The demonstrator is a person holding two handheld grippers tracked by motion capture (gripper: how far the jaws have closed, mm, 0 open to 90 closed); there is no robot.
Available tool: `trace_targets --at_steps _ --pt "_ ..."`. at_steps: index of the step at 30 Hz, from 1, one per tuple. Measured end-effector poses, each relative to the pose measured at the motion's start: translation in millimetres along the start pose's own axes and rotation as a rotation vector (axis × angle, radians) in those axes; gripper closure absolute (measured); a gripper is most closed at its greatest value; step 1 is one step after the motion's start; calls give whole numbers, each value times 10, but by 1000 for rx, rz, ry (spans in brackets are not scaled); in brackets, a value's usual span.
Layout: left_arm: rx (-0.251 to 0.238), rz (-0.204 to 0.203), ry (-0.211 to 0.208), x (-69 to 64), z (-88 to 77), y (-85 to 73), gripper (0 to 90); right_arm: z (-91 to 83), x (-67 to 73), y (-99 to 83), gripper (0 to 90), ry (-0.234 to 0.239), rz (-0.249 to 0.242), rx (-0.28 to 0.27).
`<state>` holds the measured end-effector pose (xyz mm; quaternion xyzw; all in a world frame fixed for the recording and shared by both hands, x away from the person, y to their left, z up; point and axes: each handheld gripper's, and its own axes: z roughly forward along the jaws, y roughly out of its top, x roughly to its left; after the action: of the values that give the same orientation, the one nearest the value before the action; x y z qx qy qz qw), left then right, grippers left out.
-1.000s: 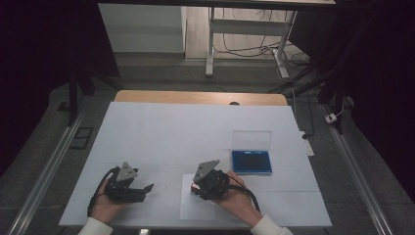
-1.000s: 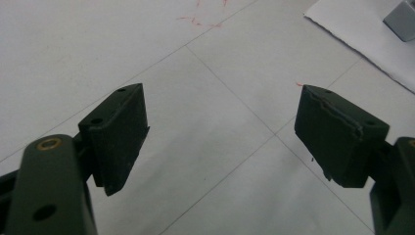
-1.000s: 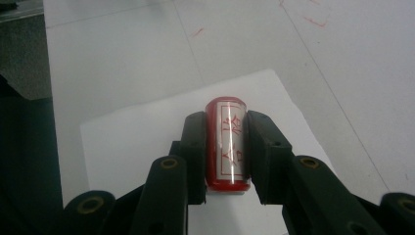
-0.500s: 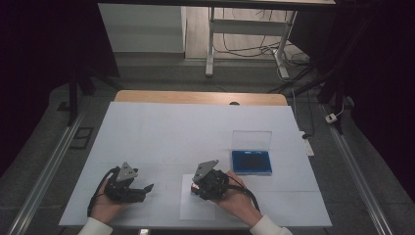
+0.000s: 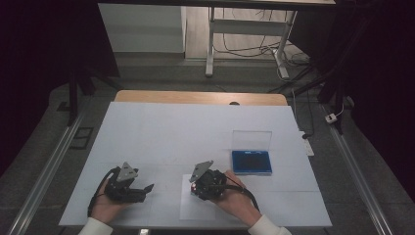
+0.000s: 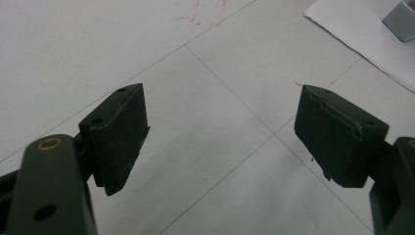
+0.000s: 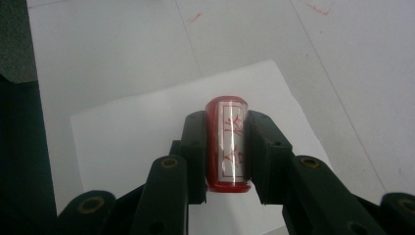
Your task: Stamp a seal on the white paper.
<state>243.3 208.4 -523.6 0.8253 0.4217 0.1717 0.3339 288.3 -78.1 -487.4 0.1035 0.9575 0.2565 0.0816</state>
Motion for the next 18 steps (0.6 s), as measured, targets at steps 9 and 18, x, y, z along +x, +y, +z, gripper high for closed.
trace_targets --at_steps 9,18 --pt "-2 -2 2 -2 -9 -3 203 27 -17 -7 706 14 16 11" --pt "0 -3 4 1 -3 1 203 33 -26 6 707 20 17 23"
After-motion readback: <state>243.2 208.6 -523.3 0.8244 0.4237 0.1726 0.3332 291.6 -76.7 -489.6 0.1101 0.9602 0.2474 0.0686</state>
